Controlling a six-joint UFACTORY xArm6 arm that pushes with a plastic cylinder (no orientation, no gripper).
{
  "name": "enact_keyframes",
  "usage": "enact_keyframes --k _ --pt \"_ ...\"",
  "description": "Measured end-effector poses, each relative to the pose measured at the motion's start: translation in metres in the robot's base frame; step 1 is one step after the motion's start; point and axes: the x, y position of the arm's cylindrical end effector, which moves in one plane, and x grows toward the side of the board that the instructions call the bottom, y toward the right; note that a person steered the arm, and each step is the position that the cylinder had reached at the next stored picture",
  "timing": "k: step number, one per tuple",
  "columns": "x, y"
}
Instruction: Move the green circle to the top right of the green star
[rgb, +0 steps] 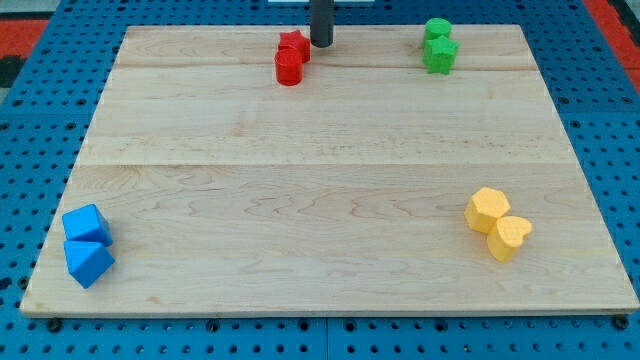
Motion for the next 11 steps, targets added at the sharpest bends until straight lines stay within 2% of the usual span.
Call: enact_keyframes --k 1,3,7,8,9,10,11 --pt "0.000 0.000" --pt "-0.026 0.019" --pt "-0.030 0.205" --pt "-0.030 0.206" --pt "-0.019 0.269" --pt "0.009 0.265" --pt "0.014 0.211"
